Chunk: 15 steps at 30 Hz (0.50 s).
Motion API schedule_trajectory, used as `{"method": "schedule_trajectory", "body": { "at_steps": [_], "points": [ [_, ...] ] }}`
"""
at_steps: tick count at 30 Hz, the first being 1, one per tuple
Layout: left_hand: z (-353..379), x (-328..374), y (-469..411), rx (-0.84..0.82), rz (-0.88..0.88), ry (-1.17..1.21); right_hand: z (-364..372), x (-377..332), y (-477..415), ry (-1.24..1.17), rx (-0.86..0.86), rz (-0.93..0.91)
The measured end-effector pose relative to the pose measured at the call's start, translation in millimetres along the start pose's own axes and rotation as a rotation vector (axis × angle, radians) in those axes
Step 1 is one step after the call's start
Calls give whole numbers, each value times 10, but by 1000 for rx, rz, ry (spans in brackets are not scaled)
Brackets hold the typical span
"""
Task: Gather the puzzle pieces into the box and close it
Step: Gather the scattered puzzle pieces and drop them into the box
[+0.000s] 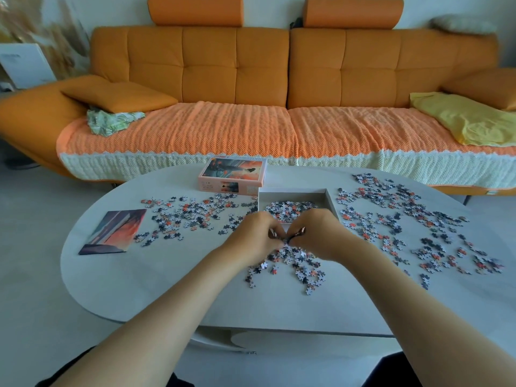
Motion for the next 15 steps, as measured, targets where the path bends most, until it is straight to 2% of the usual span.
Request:
{"method": "schedule_trajectory", "body": {
  "at_steps": [5, 9, 15],
  "points": [
    [-221, 57, -223, 140, 19, 115, -273, 87, -142, -169, 216, -4],
    [-203, 29, -437, 216, 37, 93, -264, 110, -302, -149, 337, -35],
    [-52, -101, -526, 60, 128, -104, -94, 260, -430, 1, 164, 29]
  ]
}}
Point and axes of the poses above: each hand's wrist, its own y-axis away from the middle knuckle, its own z-axis out of the palm, x = y × z, the point moved 3 cm from there along -y, towards the middle knuckle, and after that the axes turned 1 degree about -x, right-handed, at the moved point
